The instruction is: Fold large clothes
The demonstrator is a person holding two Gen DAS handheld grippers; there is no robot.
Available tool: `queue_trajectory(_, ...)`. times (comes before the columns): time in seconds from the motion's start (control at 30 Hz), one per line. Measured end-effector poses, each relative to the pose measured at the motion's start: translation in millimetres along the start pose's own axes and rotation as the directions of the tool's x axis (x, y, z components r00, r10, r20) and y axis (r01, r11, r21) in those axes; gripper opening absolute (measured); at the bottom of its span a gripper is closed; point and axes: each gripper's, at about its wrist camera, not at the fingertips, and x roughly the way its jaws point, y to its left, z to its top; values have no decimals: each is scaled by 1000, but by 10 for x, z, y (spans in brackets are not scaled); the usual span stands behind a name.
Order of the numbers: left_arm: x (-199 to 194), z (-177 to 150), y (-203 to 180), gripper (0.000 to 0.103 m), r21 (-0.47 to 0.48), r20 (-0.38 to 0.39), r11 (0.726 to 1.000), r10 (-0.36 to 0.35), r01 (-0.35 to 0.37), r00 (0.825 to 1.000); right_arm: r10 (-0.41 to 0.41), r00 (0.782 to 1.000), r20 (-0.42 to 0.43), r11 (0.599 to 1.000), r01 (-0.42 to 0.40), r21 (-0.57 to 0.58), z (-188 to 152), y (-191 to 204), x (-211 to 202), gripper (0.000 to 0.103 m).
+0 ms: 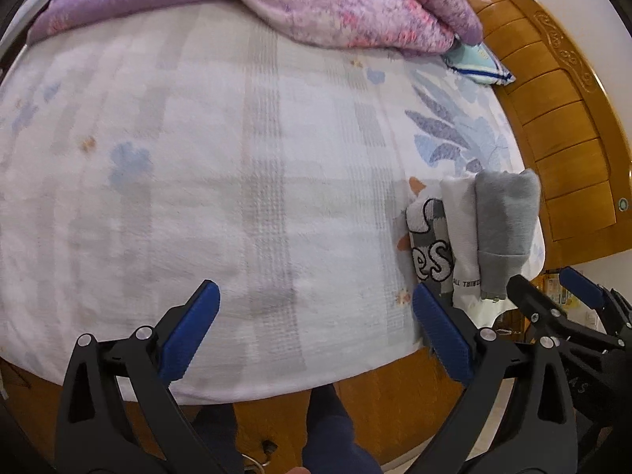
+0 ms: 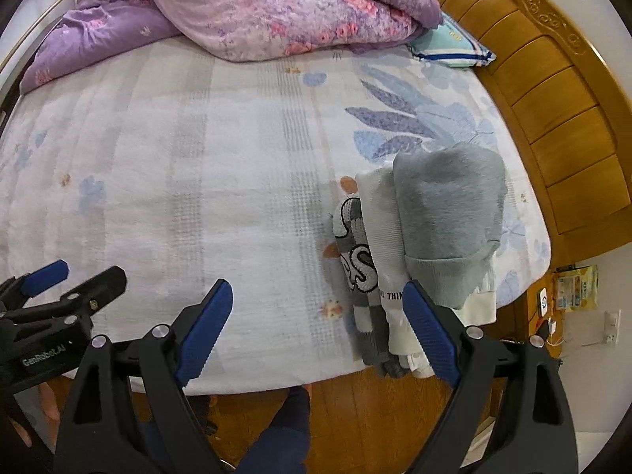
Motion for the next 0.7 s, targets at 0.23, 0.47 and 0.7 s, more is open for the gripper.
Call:
queue_trajectory(0.23, -683, -60, -98, 98, 68, 105, 997, 18, -26, 994, 21, 998, 51, 999, -23, 46, -57, 70, -522, 85)
queue_trajectory(0.47, -1459, -138, -87, 98, 105, 251, 990, 68, -97, 966, 48, 990, 129, 997, -55, 51, -98, 162, -1094, 85)
queue_trajectory(0.7, -2244, -187, -98, 98, 86, 406, 981, 125, -174, 905, 141, 964, 225, 988, -151, 28, -121, 158, -1757, 85)
